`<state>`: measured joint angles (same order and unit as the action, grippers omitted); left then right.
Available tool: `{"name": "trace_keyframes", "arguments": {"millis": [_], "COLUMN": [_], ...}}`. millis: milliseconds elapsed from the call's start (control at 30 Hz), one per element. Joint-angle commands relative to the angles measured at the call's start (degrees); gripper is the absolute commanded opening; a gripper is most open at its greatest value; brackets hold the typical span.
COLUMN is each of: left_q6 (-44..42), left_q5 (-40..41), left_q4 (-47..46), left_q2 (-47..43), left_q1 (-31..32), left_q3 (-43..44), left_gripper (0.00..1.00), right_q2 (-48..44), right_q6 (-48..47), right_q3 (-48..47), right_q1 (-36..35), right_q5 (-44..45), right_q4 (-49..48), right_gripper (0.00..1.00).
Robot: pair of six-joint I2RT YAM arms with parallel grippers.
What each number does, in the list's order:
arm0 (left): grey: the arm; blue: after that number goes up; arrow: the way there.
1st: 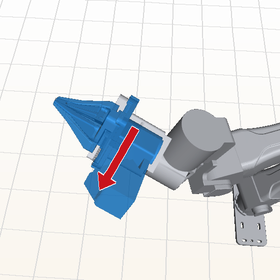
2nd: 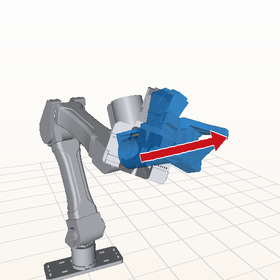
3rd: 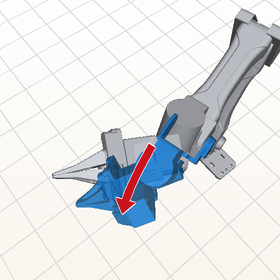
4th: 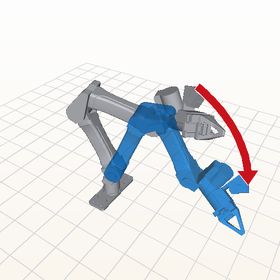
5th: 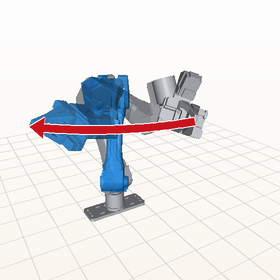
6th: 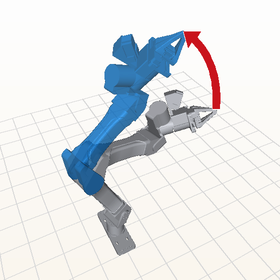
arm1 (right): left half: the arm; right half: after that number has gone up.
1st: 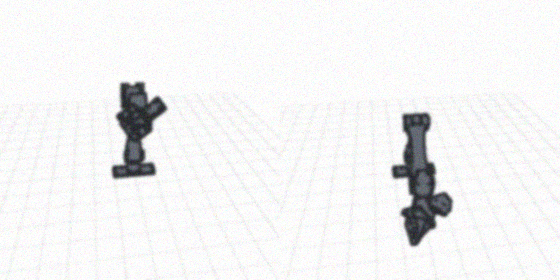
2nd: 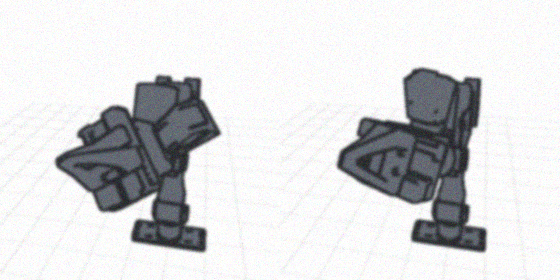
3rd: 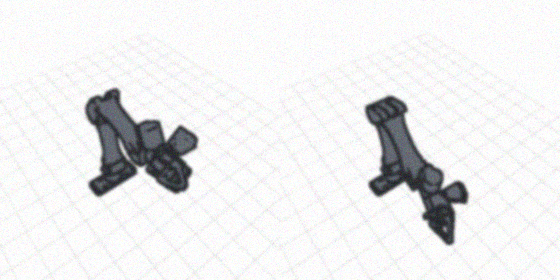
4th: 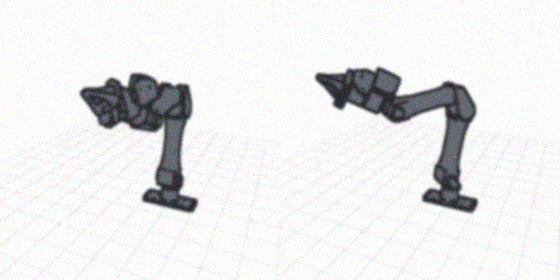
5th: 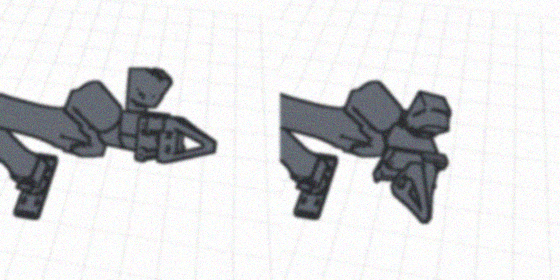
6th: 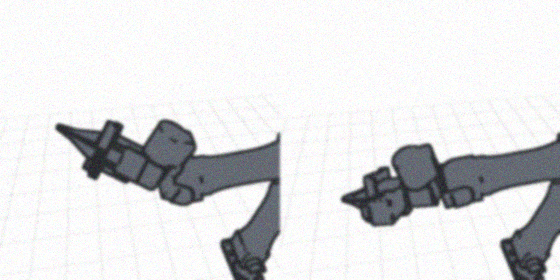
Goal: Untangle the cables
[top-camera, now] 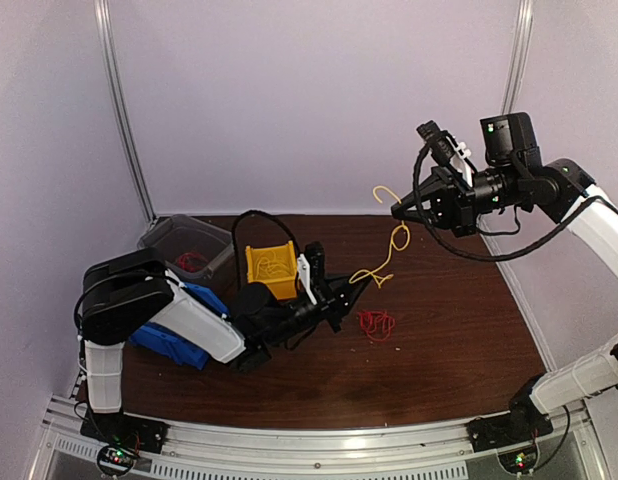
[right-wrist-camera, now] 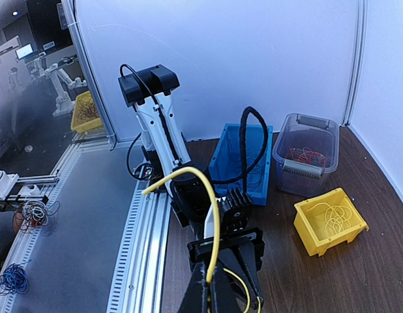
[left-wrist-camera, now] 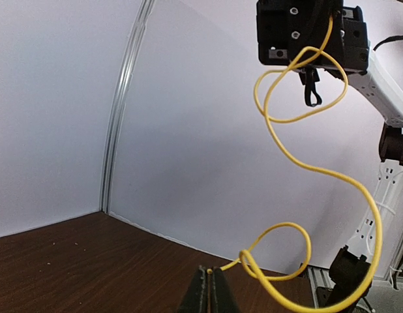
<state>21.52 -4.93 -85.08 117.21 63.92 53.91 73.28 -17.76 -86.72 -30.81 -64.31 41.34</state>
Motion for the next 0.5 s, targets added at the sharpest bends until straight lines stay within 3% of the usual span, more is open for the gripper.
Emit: {"name": "trace_keyframes", "arguments": {"millis": [0,233,467], "left_q6": [-0.62,2.66,8.56], "left_q5": [0.45,7.32,6.13], "left_q4": [-0.14,2.94,13.98], "left_q2": [-1.28,-1.62,-5.88], "left_q1": [-0.08,-0.11,-0.13], "left_q3": [1.63,-1.82,-8.14], "left_gripper": [0.0,0.0,0.0], "right_q2": [-1.27,-0.31,1.63], "right_q6": [0.4,1.79,4.79], "right_q3": [0.54,-4.27,-13.14], "right_q1": [0.31,3.74,9.86], "right_q5": [-0.79,-0.72,7.23], "right_q4": [-1.23,-1.77,-6.42], "right_gripper": [0.0,0.0,0.0]}}
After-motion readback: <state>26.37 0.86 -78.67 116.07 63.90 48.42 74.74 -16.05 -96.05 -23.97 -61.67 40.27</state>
